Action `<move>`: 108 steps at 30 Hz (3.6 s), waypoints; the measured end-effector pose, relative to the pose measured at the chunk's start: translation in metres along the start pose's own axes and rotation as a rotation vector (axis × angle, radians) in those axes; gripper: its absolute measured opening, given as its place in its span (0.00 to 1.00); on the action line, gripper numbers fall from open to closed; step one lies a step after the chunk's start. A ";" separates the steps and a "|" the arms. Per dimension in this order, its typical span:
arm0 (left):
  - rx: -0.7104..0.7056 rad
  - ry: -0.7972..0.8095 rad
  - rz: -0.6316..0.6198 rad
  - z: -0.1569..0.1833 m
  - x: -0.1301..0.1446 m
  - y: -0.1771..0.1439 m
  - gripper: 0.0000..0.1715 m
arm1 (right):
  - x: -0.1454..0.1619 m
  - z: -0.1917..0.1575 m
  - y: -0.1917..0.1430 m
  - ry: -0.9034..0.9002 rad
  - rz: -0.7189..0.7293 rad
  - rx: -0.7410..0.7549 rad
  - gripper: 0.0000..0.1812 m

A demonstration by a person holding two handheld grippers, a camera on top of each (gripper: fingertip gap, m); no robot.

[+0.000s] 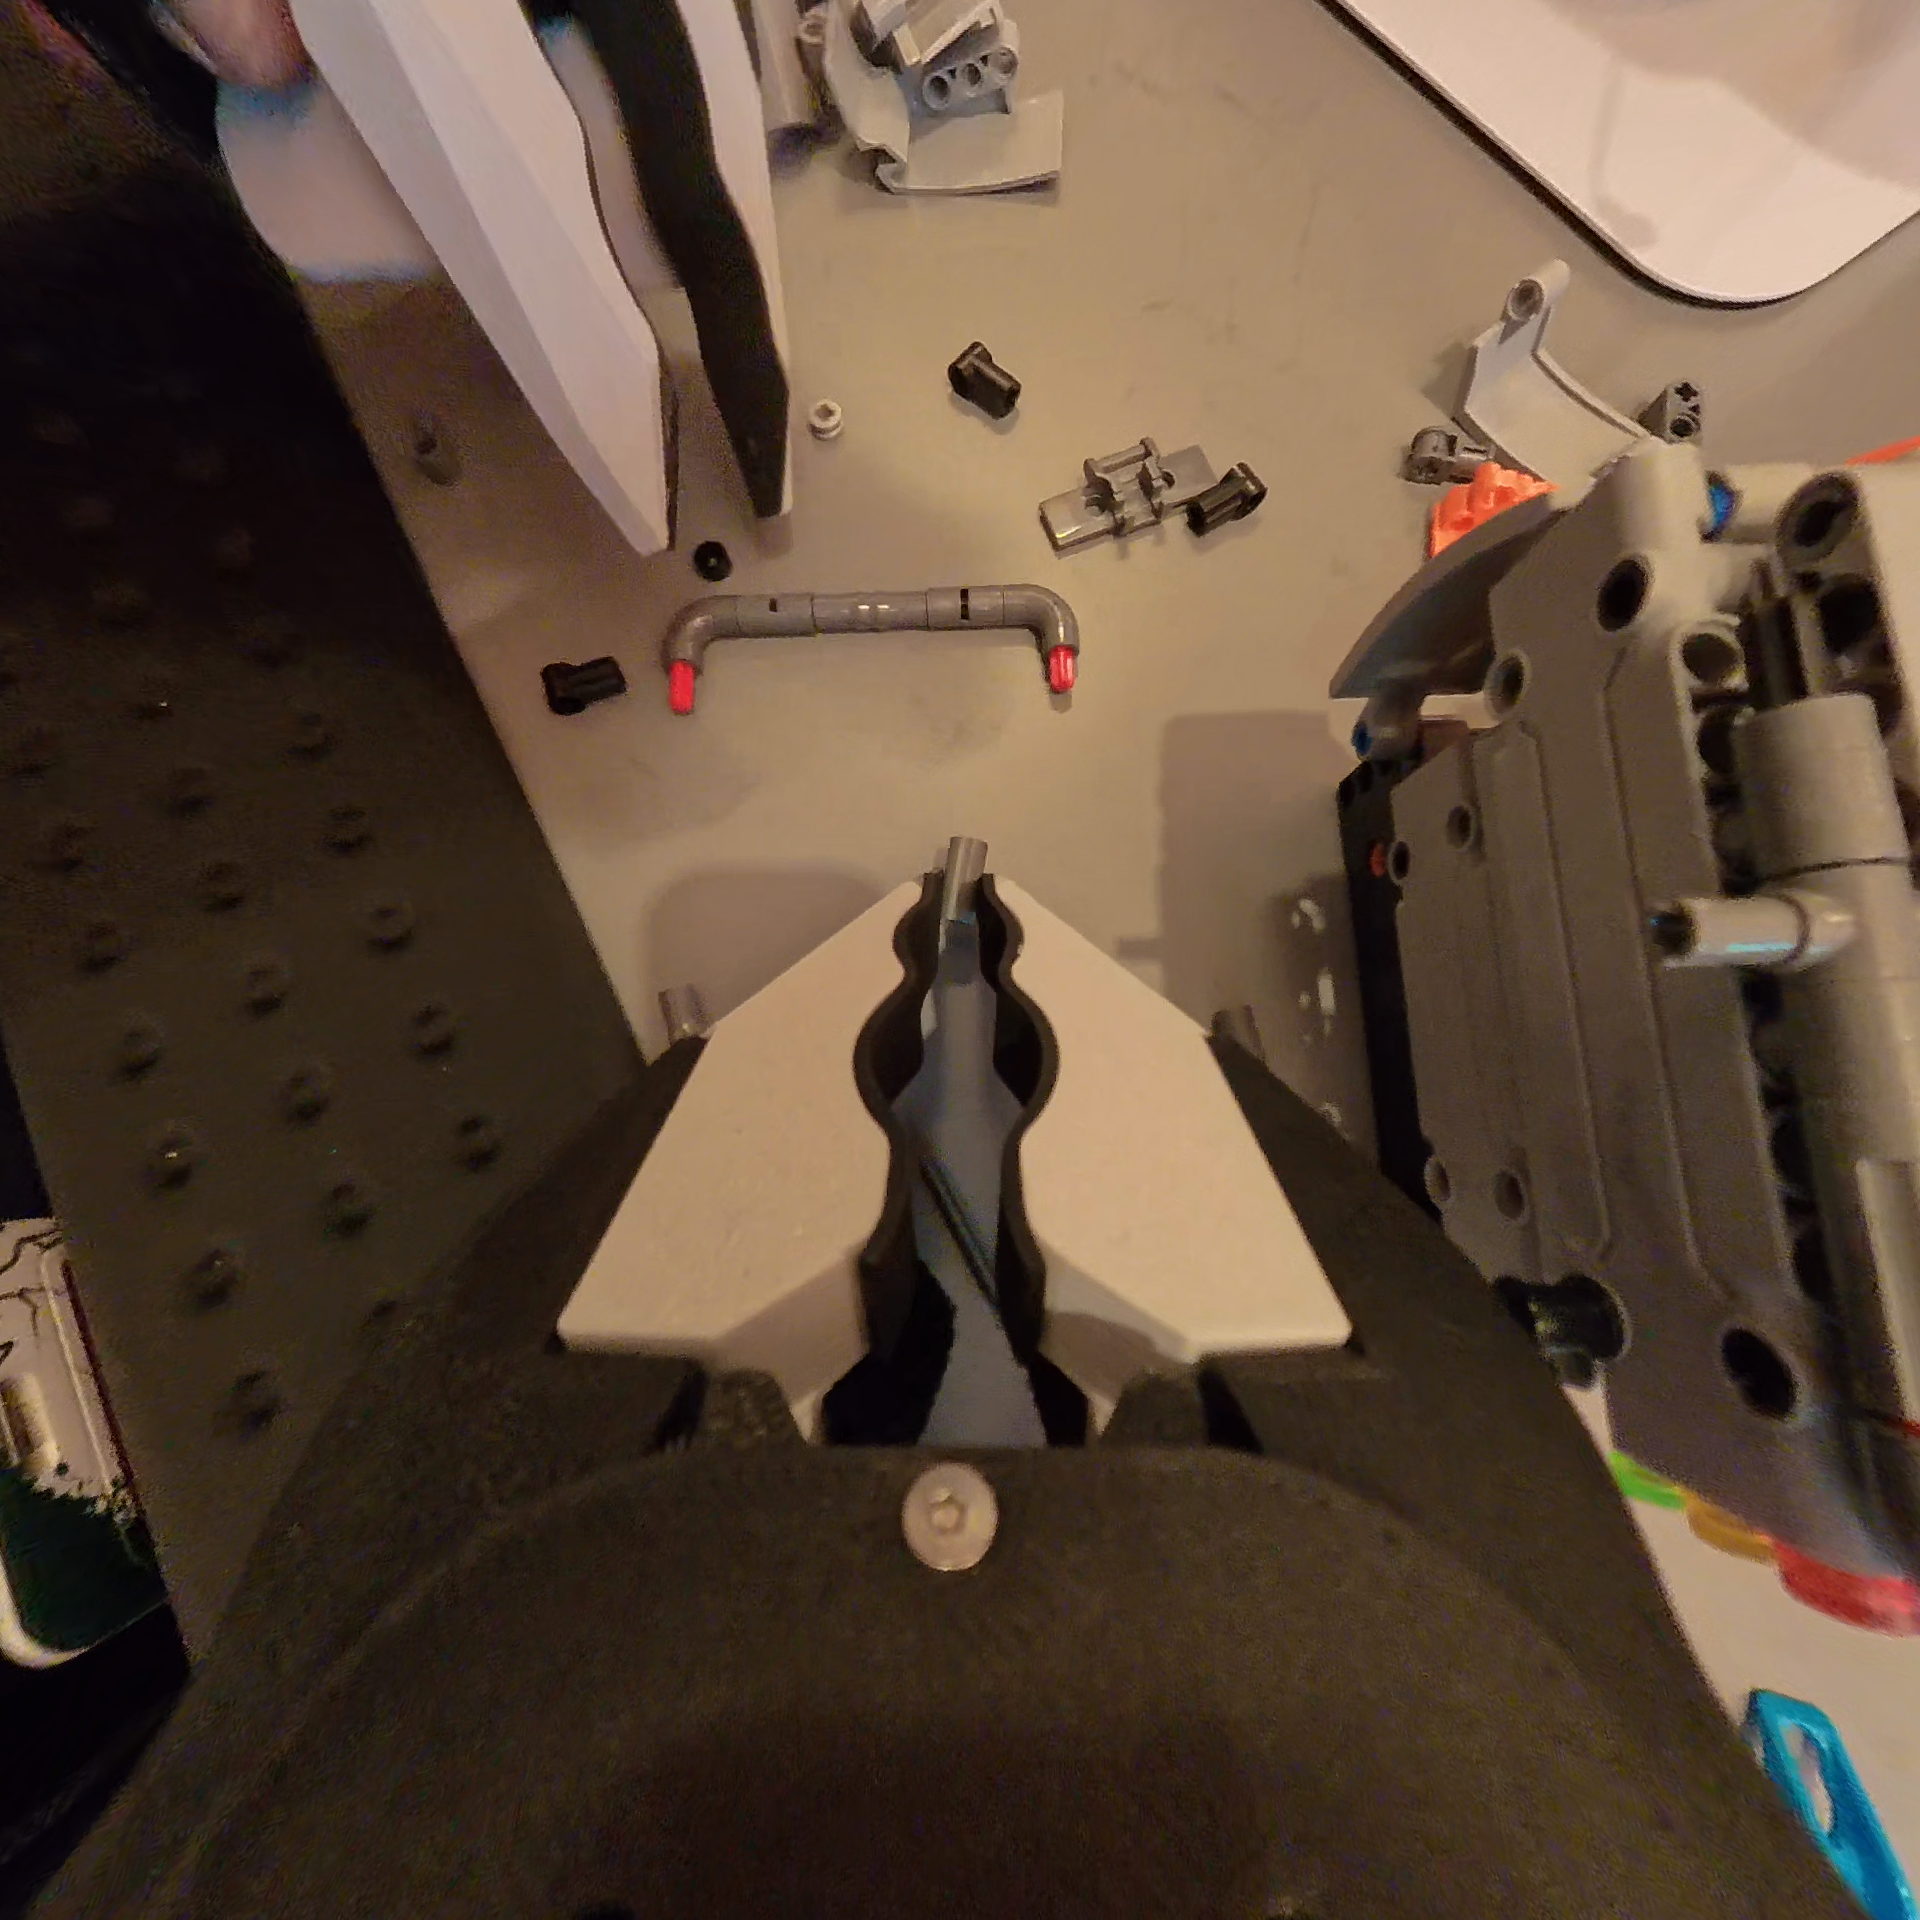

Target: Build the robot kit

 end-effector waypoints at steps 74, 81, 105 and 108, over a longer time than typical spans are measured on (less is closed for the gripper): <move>-0.398 0.345 0.008 -0.002 -0.050 0.037 0.04 | -0.010 0.012 0.015 0.126 0.009 -0.055 0.02; -0.420 0.364 0.054 0.001 -0.046 0.037 0.04 | -0.009 0.013 0.013 0.132 0.018 -0.066 0.02; -0.443 0.476 0.307 0.020 -0.040 0.019 0.03 | -0.010 0.016 -0.008 0.240 0.130 -0.195 0.02; -0.440 0.471 0.308 0.019 -0.039 0.019 0.03 | -0.009 0.016 -0.010 0.242 0.138 -0.213 0.02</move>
Point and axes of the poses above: each gripper's, where its closed fingertips meet, y out along the fingers, x out of its underside, z = x × y across the jaws, the point moved 7 cm from there along -y, back along the fingers, and after that the axes turned 13 degrees about -z, right-handed, at the moved point
